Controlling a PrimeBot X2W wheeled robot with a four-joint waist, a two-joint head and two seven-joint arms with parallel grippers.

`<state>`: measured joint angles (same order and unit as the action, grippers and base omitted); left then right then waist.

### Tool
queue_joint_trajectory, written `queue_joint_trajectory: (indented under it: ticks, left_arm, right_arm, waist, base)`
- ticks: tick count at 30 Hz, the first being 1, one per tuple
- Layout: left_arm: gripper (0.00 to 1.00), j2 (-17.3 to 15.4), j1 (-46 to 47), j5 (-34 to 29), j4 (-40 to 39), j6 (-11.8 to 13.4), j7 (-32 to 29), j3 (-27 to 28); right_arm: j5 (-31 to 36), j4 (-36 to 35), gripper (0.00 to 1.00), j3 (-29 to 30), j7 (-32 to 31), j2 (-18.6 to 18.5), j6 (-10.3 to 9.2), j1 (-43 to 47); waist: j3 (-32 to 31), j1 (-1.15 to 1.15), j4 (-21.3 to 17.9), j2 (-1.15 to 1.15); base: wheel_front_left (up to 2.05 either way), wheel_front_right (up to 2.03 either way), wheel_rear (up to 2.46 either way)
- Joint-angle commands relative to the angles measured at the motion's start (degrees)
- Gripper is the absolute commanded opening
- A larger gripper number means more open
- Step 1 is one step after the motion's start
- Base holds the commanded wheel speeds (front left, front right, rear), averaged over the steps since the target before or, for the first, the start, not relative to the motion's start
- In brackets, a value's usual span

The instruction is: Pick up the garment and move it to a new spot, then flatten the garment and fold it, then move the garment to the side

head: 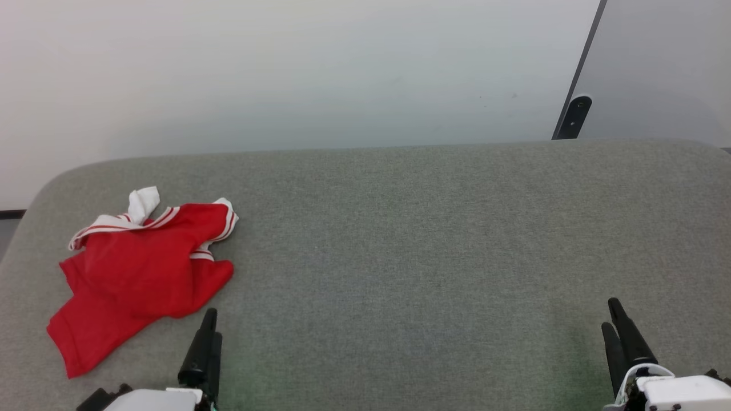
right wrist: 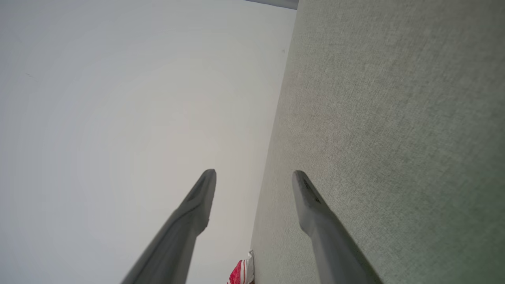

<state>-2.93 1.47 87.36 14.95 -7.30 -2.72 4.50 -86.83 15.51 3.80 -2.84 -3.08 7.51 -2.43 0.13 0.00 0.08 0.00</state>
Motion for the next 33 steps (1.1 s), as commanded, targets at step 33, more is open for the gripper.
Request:
queue_joint_trajectory:
  ticks: [33]
  left_arm:
    - [1.00, 0.1, -3.9, -42.1, -7.3, 1.1, 7.4, -1.8]
  right_arm:
    - [41.0, -4.4, 1.00, -2.5, 6.6, -1.4, -0.01, 2.2]
  waist:
    - [0.1, 0.00, -0.1, 0.00]
  base:
    - [0.00, 0.00, 0.00]
